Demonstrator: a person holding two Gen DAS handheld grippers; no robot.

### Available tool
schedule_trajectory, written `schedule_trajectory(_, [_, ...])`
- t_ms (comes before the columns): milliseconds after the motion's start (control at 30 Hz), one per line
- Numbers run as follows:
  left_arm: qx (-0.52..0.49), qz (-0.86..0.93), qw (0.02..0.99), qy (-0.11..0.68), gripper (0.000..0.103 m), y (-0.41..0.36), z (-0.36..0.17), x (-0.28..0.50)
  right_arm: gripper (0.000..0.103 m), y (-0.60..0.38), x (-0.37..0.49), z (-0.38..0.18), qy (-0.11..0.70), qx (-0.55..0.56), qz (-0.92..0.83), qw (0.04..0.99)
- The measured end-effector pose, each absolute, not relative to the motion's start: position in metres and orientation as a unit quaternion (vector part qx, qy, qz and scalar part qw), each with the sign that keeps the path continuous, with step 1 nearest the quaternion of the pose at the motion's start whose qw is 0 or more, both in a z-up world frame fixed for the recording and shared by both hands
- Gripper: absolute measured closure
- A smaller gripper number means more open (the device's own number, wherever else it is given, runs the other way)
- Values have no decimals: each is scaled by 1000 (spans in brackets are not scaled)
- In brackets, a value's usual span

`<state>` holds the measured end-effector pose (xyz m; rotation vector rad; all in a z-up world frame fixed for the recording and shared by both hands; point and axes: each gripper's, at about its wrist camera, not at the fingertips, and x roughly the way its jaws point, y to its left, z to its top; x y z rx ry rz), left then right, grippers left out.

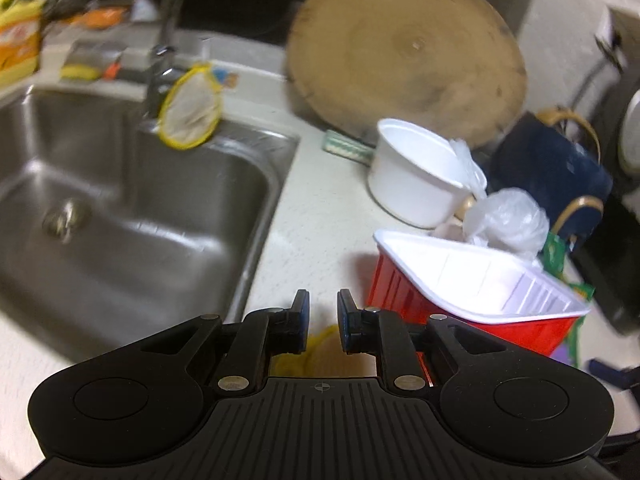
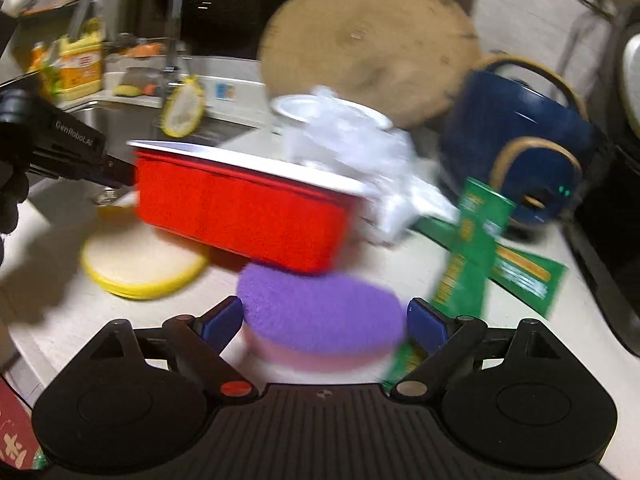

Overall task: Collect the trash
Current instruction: 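Grasp the red plastic tray rim with the left gripper and lift it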

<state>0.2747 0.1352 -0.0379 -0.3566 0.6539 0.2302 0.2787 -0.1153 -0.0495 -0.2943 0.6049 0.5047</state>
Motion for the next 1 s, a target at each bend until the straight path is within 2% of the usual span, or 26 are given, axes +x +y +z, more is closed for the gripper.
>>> schedule_trajectory(100, [-148,104,920,347,85,130,-48,287,13,-133,275,-47,302,-118,249,913])
schedule_trajectory(267, [-190,49,908,369,86,122,-54,267,13,-149,260,-39,311,-60,291,903])
schedule_trajectory(400, [-204,17,900,385,86,108,-54,236,15,-134,249,-37,312,-55,319,893])
schedule_trajectory(500, [-211,-11,894,396,86,96,-53,216,32,-116,248,-46,331,-67,335,879])
schedule_trajectory(567, [-215,-28,889,402,86,90,-52,207,50,-107,250,-53,352,-70,341,869])
schedule_trajectory(733, [-214,-36,890,402,83,81,-49,194,61,-104,247,-55,361,-62,367,855])
schedule_trajectory(900, [-202,20,900,386,83,92,-42,191,61,-112,241,-47,345,-68,376,857])
schedule_trajectory(1000, [-237,17,908,345,83,106,-19,188,59,-121,240,-33,315,-65,371,871])
